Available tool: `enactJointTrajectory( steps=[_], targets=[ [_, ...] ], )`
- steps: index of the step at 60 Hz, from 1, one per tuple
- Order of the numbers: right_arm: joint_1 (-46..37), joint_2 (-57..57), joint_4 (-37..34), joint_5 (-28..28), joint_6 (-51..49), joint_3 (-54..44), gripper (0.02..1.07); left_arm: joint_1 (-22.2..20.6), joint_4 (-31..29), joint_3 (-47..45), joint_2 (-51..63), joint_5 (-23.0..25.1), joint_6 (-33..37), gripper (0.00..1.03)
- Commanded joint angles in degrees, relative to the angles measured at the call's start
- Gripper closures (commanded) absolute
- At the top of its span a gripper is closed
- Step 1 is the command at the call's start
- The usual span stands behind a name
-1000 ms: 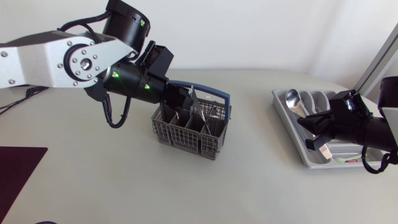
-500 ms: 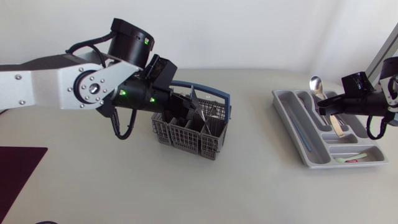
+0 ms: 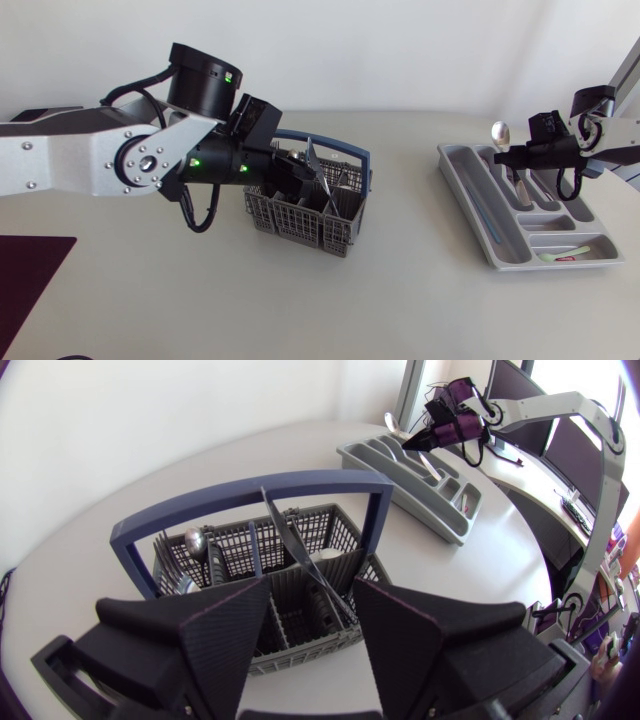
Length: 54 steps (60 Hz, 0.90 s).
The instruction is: Sort the cutlery from the basket into the organizer compartments.
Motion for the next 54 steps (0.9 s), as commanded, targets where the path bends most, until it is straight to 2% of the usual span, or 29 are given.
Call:
enactJointTrajectory(
  steps=[1,17,30,46,54],
  targets=[
    [0.52,4.12,-1.11,0.51,2.73,3.81,1.01,-0.67,1.03,-1.52,-1.01,-0.25,0.86,0.46],
    [0.25,12.12,-3.4,1.74,3.52,10.32,1.01,-0.93,2.87,-2.75,-1.19,-0.25,0.86,0.46],
    [0.25,14.58,-4.19,3.32,3.17,10.76,1.0,-1.37,3.66,-2.84,-0.92,-0.25,0.68,0.46],
    [0.16,13.44,-4.89,3.23,2.46,8.91,0.55,-1.99,5.69,-3.28,0.39,-0.33,0.51,0.46],
    [0.25,10.71,-4.89,3.15,1.76,6.1,0.4,-1.81,6.92,-3.28,1.89,-0.33,0.59,0.46]
  ],
)
